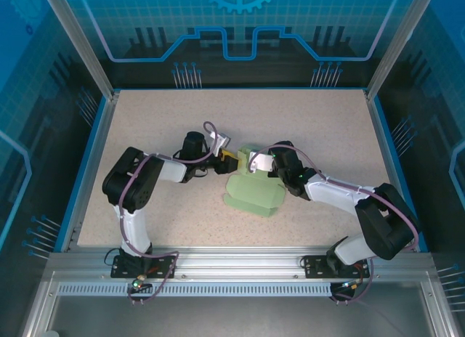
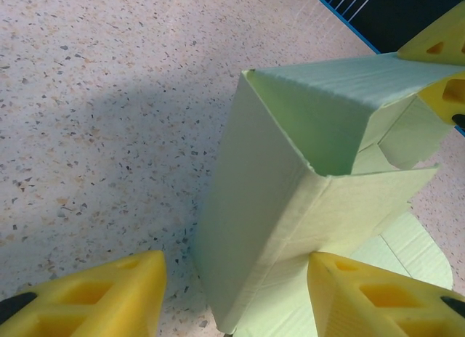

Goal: Fold the paper box

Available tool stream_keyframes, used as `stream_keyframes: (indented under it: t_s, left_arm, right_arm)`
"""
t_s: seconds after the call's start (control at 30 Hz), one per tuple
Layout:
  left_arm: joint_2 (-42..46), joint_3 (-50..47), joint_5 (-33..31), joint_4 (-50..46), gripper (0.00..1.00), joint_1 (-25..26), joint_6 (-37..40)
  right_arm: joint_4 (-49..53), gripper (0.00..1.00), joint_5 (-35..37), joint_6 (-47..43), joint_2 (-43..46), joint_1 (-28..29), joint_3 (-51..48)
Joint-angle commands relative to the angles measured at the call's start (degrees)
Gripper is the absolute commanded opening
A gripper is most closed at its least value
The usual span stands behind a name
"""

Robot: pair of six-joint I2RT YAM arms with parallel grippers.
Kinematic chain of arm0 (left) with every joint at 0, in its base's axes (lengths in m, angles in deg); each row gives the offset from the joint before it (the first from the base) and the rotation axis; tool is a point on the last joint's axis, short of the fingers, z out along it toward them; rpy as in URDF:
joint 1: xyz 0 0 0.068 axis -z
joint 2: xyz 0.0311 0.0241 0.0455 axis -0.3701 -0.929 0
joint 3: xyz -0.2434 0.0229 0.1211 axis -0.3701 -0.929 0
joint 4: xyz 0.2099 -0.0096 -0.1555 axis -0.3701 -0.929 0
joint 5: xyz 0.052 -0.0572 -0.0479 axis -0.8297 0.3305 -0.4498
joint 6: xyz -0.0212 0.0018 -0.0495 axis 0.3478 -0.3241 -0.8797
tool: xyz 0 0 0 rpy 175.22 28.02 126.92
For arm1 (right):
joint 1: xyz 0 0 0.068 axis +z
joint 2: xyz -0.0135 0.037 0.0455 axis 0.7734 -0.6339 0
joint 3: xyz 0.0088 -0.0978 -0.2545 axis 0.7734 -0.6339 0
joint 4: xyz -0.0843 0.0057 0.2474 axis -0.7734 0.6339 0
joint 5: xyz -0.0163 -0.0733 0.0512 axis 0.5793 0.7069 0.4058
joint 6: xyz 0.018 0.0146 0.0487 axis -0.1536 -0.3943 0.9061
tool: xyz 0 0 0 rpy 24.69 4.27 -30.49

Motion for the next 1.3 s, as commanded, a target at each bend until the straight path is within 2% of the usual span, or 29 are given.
stream_keyframes:
  t_s: [0.0, 0.4, 0.87, 1.27]
  left_arm:
    - [-0.93, 1.42, 0.17, 3.14, 0.57, 0.5, -1.03]
    - [-2.12, 2.56, 0.53, 4.07, 0.61, 1.71, -1.15]
    - [-1.96, 3.76, -6.27, 1.68, 0.75, 4.06, -0.79]
    - [-1.31, 4.33, -13.64, -0.06, 0.8, 4.53, -3.02]
  right_arm:
    - [1.87, 0.02, -0.63, 0.39, -0.64, -0.4, 1.48]
    - [3.03, 0.02, -1.1, 0.99, -0.89, -0.49, 2.1]
    - [3.83, 0.01, -1.62, 1.79, -1.02, -0.49, 2.64]
    - [4.34, 0.01, -2.02, 2.41, -0.64, -0.4, 2.19]
